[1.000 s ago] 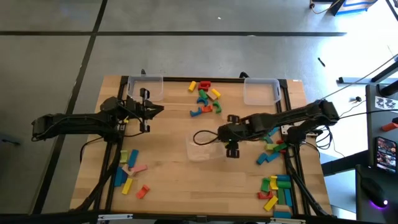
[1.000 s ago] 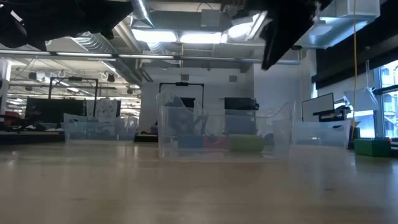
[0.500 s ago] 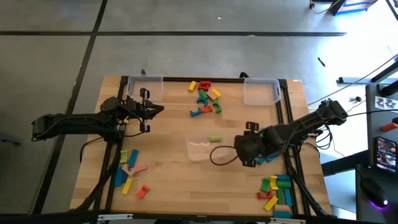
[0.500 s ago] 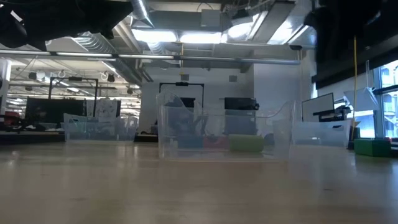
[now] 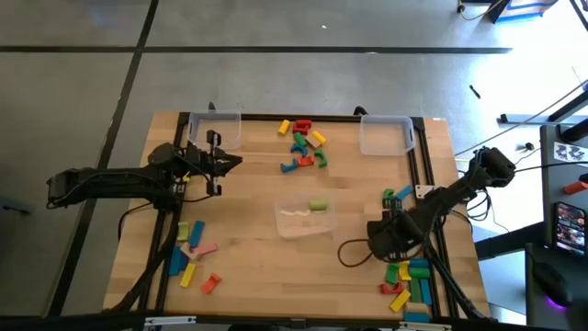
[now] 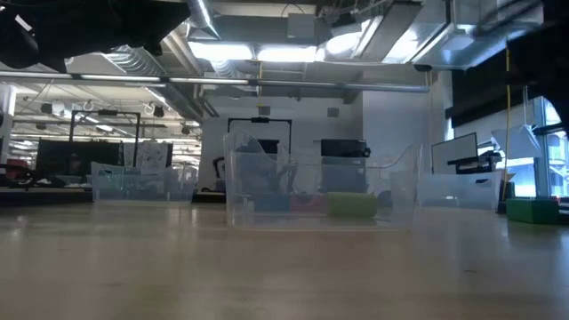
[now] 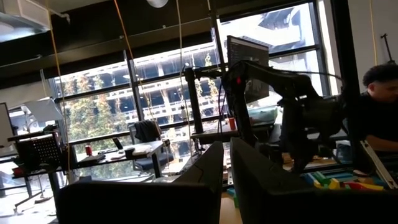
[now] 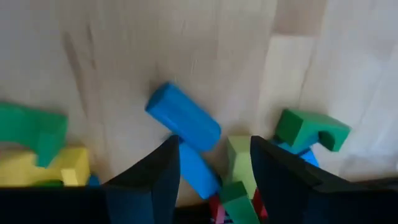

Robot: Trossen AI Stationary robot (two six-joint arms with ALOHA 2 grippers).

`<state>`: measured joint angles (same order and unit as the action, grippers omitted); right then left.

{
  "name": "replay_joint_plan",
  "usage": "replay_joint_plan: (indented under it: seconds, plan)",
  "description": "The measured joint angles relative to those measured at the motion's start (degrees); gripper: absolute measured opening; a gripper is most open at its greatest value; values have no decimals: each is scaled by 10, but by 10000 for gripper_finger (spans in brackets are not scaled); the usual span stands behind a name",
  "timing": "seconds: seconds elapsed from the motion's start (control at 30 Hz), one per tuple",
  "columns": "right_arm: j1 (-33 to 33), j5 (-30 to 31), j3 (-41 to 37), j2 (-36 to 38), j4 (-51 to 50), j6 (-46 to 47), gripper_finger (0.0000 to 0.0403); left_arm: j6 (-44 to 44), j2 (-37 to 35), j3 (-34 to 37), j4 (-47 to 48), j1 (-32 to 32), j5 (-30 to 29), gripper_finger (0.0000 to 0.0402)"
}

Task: Sort blocks by size
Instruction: Put the blue cylindrical block into the bottom transparent bin

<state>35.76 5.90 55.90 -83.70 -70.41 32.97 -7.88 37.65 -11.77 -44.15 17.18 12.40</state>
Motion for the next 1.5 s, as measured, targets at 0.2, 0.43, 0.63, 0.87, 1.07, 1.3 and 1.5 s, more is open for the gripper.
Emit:
replay_joint_plan:
  seconds: [0.2, 0.43, 0.63, 0.87, 1.07, 1.3, 1.5]
  plan:
    - [24, -10, -51, 0, 57, -21, 188, 0, 0, 0, 0, 0, 0, 24]
    - [25, -4, -97, 0, 118, -59, 188, 0, 0, 0, 0, 0, 0, 24]
    - [25, -4, -134, 0, 187, -116, 188, 0, 0, 0, 0, 0, 0, 24]
    - [25, 4, -168, 1, 233, -120, 179, 0, 0, 0, 0, 0, 0, 24]
    - [25, 6, -167, 1, 233, -119, 121, 0, 0, 0, 0, 0, 0, 24]
    - [18, 25, -123, -1, 211, -103, 125, 0, 0, 0, 0, 0, 0, 24]
    - [-18, 60, -49, -1, 185, -126, 140, 0, 0, 0, 0, 0, 0, 24]
